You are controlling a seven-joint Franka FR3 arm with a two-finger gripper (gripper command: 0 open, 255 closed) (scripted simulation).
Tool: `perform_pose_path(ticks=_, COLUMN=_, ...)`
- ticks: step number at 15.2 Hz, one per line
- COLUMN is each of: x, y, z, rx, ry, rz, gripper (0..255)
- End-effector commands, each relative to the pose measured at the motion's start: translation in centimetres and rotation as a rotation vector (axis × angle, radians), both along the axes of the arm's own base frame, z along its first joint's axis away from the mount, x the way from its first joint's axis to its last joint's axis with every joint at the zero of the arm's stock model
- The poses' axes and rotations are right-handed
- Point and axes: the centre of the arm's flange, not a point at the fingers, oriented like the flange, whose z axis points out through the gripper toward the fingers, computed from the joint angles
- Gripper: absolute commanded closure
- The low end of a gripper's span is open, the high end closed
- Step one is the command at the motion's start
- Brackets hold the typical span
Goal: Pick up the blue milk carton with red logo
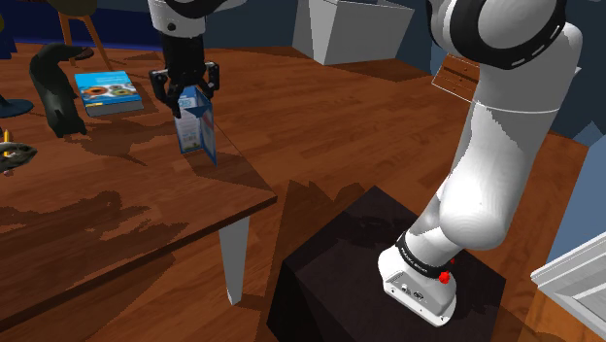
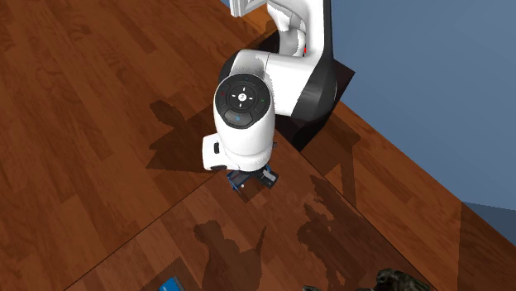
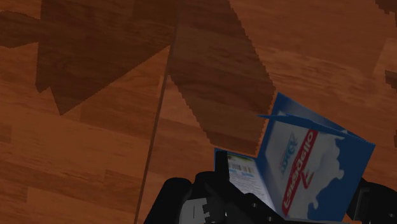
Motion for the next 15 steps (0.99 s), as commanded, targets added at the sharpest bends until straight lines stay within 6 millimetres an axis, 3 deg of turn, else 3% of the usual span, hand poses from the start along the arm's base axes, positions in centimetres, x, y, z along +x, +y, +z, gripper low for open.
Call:
perform_pose_path(ticks=1, x=0.0, y=0.0, z=0.3, rx=-0.001, ry=0.004, rz=0.0, gripper=255)
perform_pose_path(ticks=15, x=0.0, y=0.0, z=7.7, rx=-0.001, ry=0.004, rz=0.0, gripper=255)
